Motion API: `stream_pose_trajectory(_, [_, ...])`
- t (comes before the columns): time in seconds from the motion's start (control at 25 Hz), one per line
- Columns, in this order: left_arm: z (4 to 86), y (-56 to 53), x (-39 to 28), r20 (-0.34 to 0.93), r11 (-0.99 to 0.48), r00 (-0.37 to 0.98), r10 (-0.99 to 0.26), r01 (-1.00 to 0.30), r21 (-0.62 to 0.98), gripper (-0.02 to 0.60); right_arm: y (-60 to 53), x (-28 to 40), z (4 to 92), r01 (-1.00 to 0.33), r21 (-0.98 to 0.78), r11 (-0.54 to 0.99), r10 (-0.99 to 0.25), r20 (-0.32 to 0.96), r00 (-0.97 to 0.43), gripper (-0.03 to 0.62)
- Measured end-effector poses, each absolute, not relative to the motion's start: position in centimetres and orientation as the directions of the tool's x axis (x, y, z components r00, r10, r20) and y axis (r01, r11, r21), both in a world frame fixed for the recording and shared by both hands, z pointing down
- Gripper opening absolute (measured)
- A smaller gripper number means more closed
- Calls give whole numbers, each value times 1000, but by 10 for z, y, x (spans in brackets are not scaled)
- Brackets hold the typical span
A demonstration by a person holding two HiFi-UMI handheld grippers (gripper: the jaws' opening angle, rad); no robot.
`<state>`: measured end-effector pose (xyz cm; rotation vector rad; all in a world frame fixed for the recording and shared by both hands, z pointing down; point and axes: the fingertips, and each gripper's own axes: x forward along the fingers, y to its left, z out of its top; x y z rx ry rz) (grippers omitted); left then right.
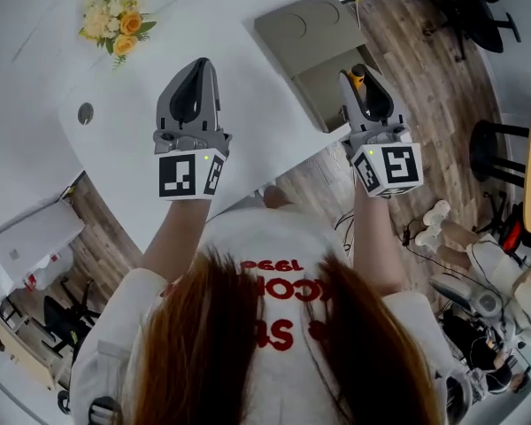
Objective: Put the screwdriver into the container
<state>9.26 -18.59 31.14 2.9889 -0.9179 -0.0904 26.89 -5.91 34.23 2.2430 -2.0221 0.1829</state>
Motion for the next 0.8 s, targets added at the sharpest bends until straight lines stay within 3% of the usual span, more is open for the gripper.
stream_pose_trajectory(0.2, [333,-183,98,5,-824,824,-566,-566,35,8,-65,273,398,-993,115,-38,-943,325,74,124])
stream_pose_trajectory(0.48, [358,-183,100,71,-809,810,-582,-586,45,7,-78,271,472,-927,328,185,-839,544,25,124])
stream_pose_trajectory(0.8, [376,-188,94,121,-791,789,-603,-611,42,8,-84,275,555,-913,228,339,-653,755,-54,127])
